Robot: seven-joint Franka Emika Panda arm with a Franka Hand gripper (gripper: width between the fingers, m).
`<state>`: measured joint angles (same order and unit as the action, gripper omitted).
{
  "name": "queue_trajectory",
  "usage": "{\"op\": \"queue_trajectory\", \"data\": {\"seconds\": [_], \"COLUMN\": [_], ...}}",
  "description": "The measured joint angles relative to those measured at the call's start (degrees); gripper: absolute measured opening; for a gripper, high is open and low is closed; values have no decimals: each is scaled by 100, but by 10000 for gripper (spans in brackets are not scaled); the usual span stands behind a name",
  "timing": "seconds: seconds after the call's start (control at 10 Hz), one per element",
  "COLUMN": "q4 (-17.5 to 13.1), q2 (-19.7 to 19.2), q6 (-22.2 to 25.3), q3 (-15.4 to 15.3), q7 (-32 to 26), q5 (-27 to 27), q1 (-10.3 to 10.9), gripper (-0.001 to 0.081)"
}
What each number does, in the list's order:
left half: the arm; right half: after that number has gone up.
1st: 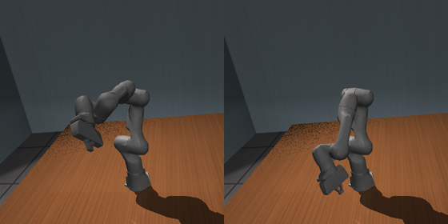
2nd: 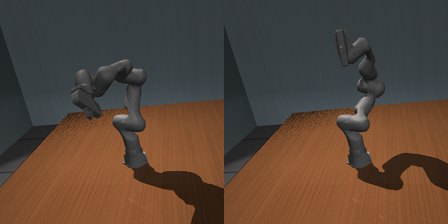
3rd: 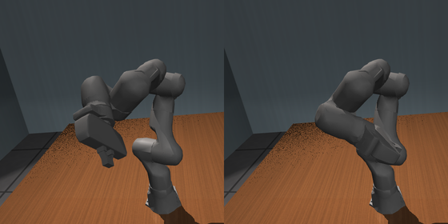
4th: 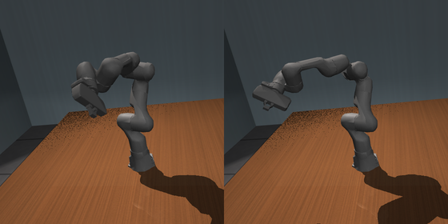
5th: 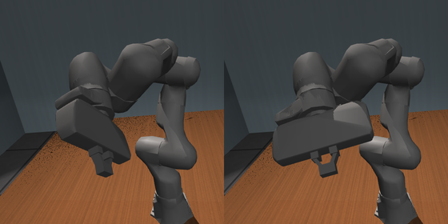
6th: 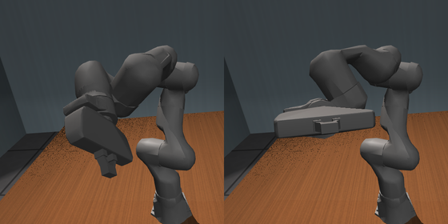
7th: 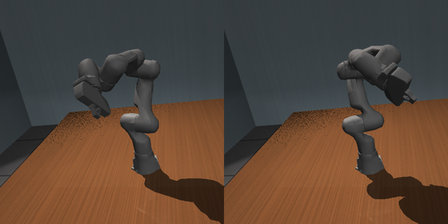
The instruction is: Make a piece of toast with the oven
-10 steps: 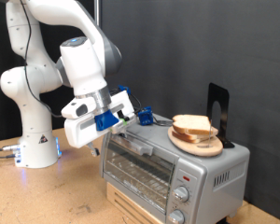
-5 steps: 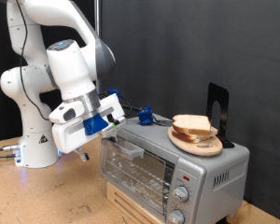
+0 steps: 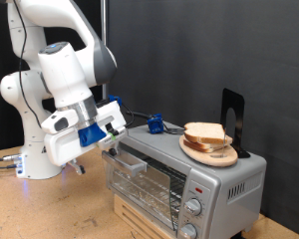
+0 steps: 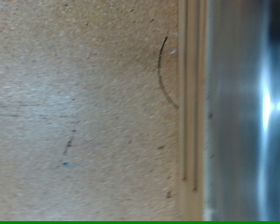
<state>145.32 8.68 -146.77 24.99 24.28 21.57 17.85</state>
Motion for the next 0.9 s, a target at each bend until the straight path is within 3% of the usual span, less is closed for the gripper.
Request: {"op": "queue_trajectory", "data": {"seconds": [0.2,0.5,0.9], "q4": [-367,-911,-1225], "q2": [-460,-1170,-1734], "q6": [-7,-8,-10], "q3": [57,119,120], "q7": [315,345,121], "q5": [0,183,253], "q1": [-98,-205,-312], "gripper": [809,809,809]}}
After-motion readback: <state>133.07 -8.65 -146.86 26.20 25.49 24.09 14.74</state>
